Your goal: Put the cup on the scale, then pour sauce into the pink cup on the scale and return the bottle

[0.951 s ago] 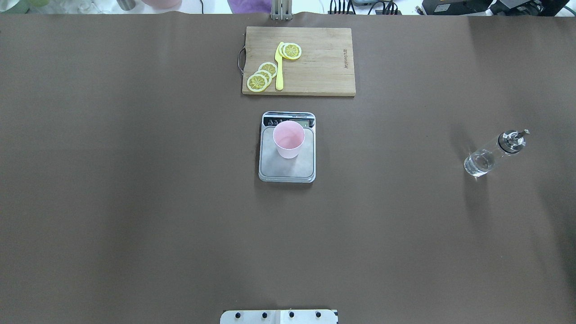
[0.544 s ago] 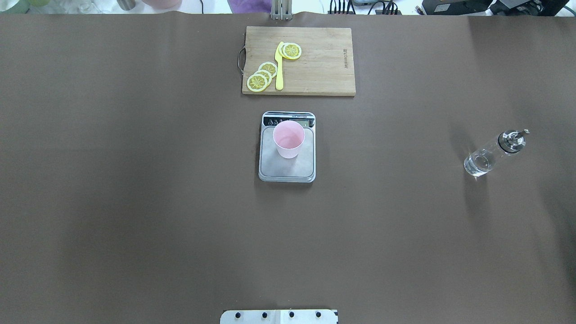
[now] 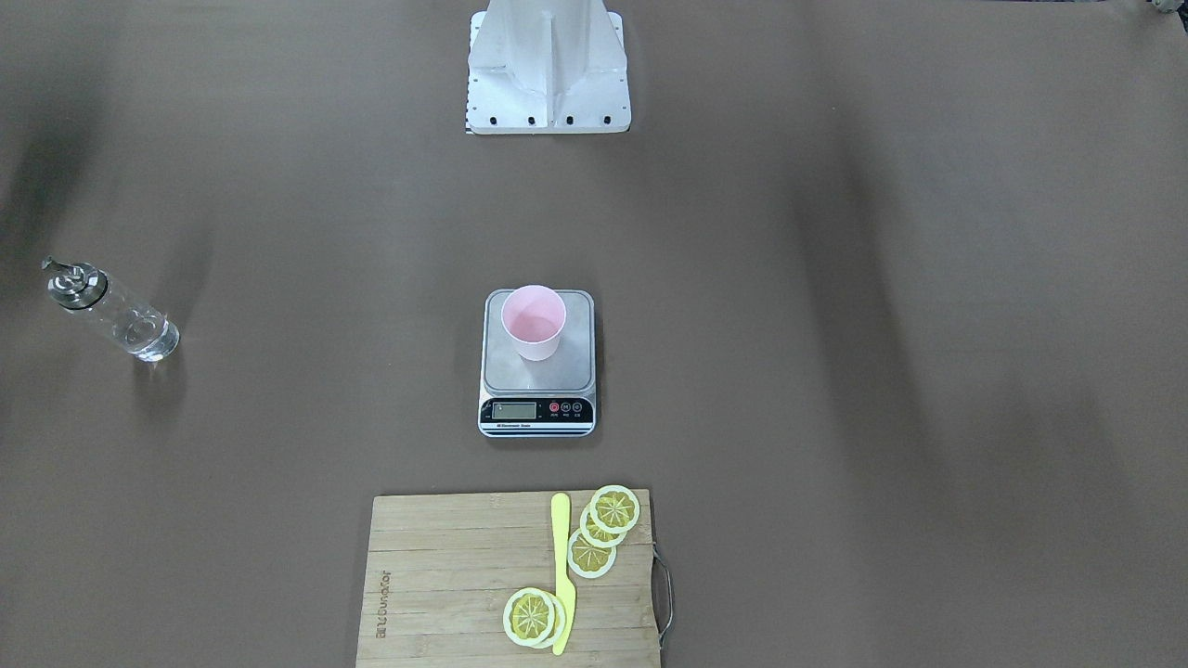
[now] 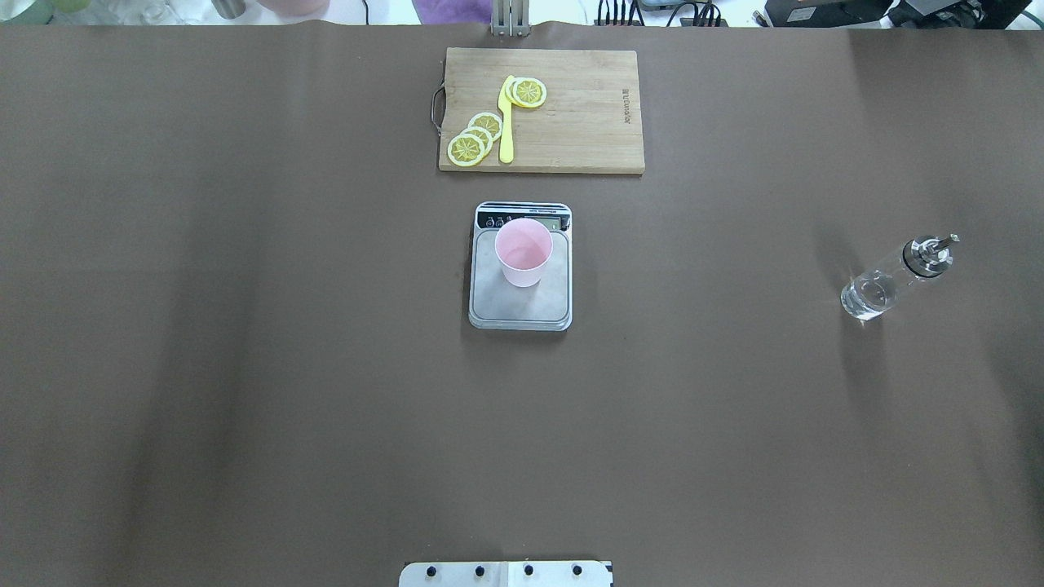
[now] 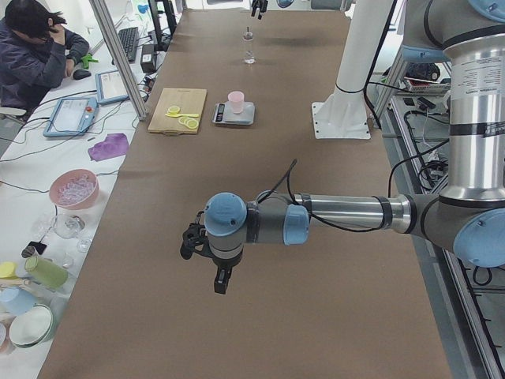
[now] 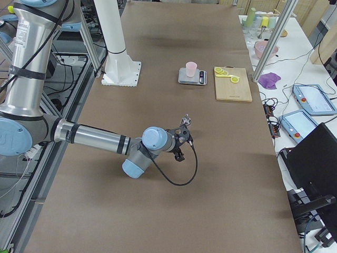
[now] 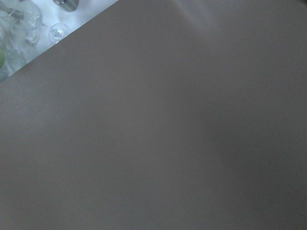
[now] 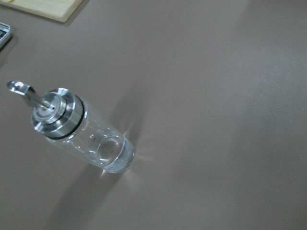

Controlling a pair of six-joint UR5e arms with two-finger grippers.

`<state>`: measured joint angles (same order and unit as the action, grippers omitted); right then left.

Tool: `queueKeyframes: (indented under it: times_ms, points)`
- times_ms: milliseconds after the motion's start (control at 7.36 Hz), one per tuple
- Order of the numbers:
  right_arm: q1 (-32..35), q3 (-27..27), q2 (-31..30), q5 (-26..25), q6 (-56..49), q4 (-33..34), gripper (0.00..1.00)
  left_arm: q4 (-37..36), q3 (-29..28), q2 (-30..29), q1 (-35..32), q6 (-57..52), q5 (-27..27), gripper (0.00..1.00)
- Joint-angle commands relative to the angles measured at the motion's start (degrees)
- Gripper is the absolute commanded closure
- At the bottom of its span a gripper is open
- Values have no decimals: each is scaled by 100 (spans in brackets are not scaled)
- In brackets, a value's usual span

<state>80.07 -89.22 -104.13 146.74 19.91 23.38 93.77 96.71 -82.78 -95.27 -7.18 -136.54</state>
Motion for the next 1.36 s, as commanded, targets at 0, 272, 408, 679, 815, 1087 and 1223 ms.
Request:
queueKeyframes:
  times_ms: [0,272,408,679,815,1087,1223]
  points:
    - [0,430,42,460,-285,-891,1,712,-20,314,8,613,-66,2]
    - [0,1403,601,469,-312,-1938,1,722,-20,324,8,604,-66,2]
    - [-9,1695,900,469,-321,-2221,2,730,-20,333,17,595,-66,2]
    - [-17,1733,1062,417,-312,-2425,6,730,-20,333,17,577,-66,2]
    - [-78,1724,1149,347,-269,-2417,8,730,-29,333,17,577,-66,2]
    - [-315,1689,1211,110,-259,-2434,1,730,-29,341,17,569,-66,2]
    - [-386,1672,1211,100,-259,-2443,1,730,-29,341,25,560,-66,2]
